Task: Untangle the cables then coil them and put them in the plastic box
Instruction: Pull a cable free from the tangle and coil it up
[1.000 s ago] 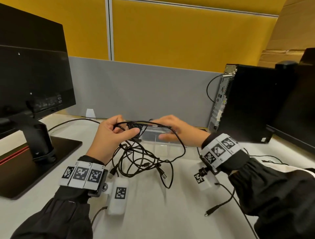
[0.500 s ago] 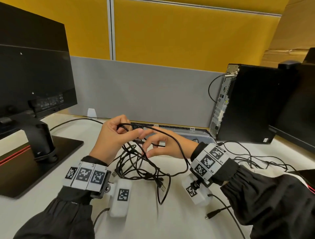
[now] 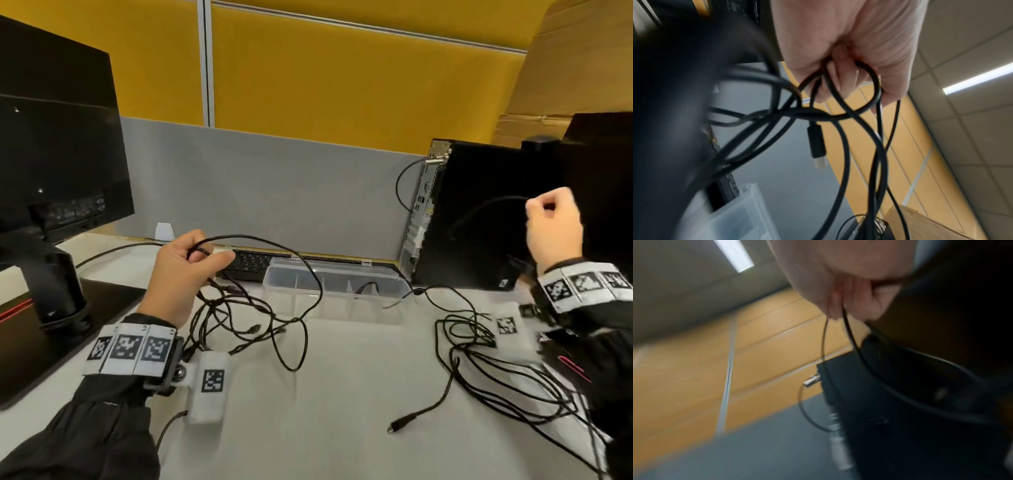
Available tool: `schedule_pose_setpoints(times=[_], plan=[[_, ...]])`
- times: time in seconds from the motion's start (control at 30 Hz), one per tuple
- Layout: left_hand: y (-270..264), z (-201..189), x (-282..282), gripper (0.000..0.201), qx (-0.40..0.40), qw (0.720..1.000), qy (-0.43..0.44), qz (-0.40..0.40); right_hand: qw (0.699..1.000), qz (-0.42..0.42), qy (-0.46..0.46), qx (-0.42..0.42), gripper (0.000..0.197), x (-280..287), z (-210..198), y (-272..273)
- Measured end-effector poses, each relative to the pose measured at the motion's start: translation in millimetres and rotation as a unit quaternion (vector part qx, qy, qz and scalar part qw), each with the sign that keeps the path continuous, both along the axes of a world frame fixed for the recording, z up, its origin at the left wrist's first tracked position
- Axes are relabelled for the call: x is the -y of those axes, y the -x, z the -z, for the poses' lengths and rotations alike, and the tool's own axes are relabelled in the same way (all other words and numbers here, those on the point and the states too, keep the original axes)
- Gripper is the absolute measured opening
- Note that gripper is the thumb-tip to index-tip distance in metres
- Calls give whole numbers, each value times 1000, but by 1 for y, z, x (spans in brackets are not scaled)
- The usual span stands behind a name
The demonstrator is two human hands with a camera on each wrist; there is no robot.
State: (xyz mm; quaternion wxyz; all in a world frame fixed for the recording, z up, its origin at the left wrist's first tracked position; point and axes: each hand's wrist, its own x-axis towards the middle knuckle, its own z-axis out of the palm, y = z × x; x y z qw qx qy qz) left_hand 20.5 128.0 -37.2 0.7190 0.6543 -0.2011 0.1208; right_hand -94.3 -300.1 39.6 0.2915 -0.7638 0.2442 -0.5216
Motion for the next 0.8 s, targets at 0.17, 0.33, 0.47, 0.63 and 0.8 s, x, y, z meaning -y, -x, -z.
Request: schedule_pose_setpoints(times=[0.17,0.33,0.47,0.63,0.8], plan=[[2,1,7,15,-21,999,-32,28,943,-5,135,-305,13,24,20,21],[5,-4,9,21,-81,993,-2,81,824,110,154,-534,23,27,32,33],[8,-7,15,26,-109,985,66,119,827,212,219,-473,39,-18,29,32],[11,-6,27,27,-121,974,84,173,903,-283,131,-295,34,-124,16,16],[19,-6,29,51,-134,954,87,253,808,-482,39,-337,51,-205,53,-4]])
